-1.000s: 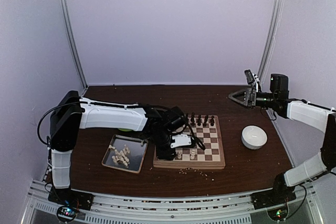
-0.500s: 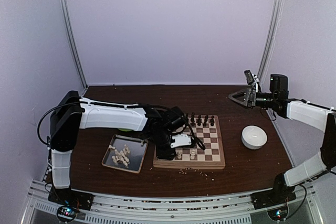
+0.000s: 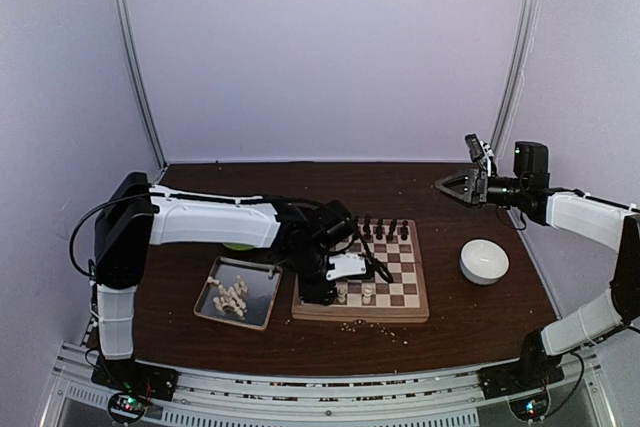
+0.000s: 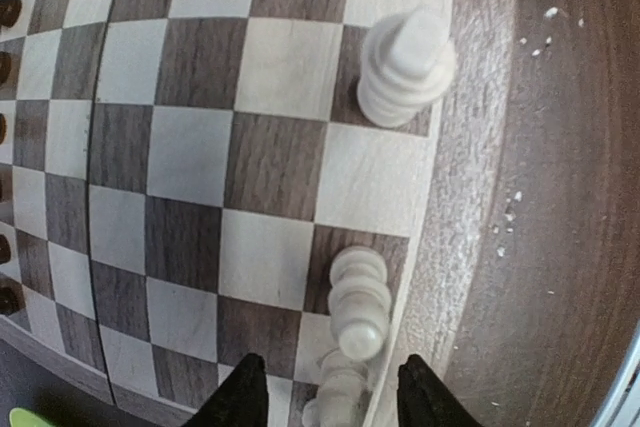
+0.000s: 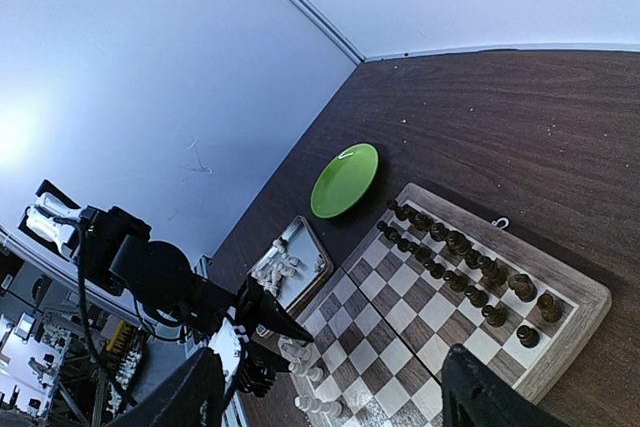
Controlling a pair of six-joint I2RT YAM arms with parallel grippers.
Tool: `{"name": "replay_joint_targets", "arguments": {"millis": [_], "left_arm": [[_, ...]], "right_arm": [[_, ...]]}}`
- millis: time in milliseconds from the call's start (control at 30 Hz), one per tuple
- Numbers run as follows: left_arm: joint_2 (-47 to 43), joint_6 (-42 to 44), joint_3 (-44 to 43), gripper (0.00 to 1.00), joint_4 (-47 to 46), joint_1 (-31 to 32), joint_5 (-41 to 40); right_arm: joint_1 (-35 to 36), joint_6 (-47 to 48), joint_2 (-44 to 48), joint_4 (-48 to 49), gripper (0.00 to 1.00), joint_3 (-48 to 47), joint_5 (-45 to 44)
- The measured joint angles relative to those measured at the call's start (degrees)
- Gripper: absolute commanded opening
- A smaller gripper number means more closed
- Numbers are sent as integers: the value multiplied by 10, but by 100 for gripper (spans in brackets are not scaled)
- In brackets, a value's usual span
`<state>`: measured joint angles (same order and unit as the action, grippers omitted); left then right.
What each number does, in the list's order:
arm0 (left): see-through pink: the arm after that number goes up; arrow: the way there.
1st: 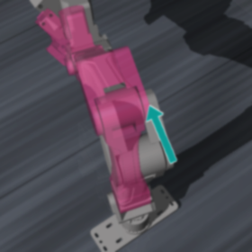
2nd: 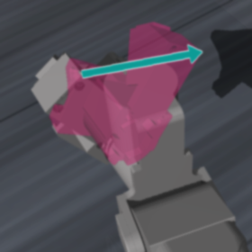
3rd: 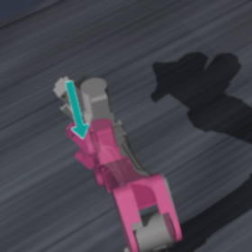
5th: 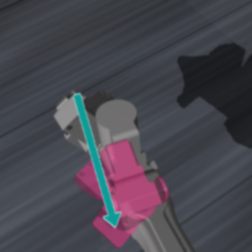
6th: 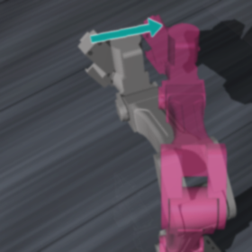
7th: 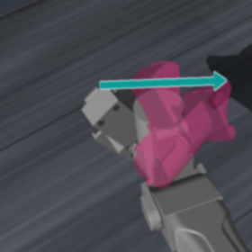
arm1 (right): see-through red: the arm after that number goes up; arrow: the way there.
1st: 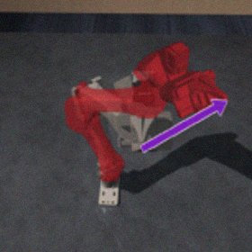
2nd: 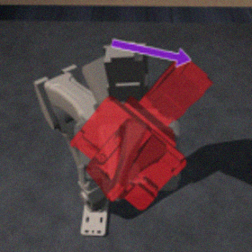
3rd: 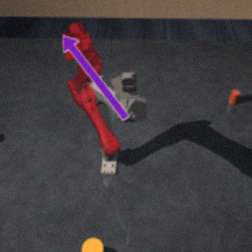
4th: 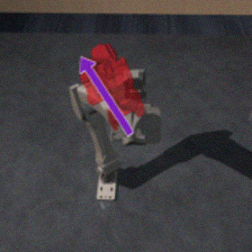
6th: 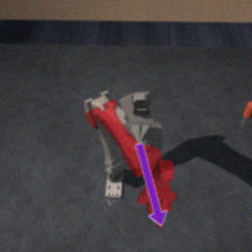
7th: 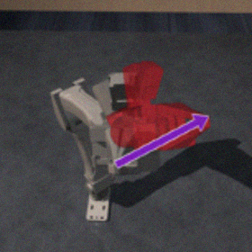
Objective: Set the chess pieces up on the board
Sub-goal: Place the knight at b1, then pick up the pawn from the storage box.
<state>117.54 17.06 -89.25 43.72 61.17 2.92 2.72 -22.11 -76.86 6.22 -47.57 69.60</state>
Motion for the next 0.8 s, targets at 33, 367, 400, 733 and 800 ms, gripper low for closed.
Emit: {"name": "replay_joint_targets", "arguments": {"millis": [33,367,400,733,800], "left_arm": [[-6,-2,0,47,1,0,4],[-187,-101,26,46,34,-18,-15],[-203,-123,38,46,35,-31,-22],[-222,-316,192,43,65,-191,-72],[-214,-335,198,41,66,-196,-73]], "right_arm": [[0,0,0,0,74,0,0],[0,13,0,-3,74,0,3],[0,17,0,-7,74,0,3],[0,67,0,-56,74,-7,2],[0,70,0,-57,73,-7,1]]}}
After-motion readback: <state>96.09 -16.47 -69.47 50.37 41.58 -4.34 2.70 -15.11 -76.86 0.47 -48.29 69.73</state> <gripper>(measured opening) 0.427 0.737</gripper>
